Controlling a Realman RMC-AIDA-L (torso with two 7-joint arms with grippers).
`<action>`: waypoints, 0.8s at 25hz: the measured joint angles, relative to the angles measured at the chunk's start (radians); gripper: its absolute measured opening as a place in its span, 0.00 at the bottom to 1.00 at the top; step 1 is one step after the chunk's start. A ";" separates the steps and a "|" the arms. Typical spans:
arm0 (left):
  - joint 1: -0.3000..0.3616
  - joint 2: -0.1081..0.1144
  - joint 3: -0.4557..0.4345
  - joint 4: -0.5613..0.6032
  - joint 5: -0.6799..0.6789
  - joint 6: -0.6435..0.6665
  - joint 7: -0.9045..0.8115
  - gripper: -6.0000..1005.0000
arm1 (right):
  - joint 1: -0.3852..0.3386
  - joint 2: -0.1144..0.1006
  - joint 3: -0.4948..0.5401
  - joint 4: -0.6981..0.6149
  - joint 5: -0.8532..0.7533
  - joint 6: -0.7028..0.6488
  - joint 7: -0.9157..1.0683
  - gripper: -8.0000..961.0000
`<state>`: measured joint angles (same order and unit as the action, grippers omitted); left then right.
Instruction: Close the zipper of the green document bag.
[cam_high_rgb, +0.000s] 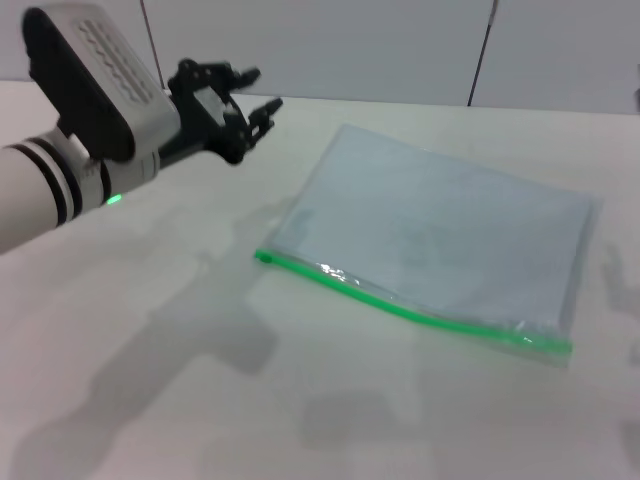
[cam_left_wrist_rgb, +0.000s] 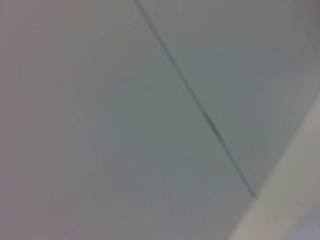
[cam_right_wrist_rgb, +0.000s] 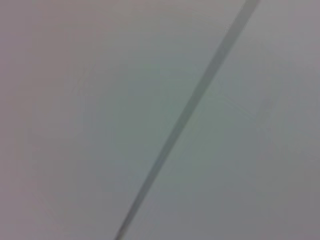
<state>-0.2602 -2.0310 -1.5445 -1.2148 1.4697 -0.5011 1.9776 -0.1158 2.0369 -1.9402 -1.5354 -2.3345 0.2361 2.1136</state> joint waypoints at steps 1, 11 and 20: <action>0.000 0.000 0.000 0.000 -0.034 0.012 0.013 0.22 | 0.005 -0.001 -0.031 0.033 0.023 0.105 0.006 0.36; 0.046 -0.008 0.023 0.059 -0.690 -0.067 0.331 0.50 | 0.240 -0.004 -0.284 0.441 0.330 0.611 0.079 0.70; 0.048 -0.011 0.108 0.298 -1.267 -0.261 0.765 0.56 | 0.414 -0.004 -0.466 0.808 0.557 0.900 0.491 0.89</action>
<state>-0.2121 -2.0415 -1.4368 -0.9172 0.2030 -0.7620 2.7423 0.2984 2.0324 -2.4057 -0.7278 -1.7778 1.1360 2.6048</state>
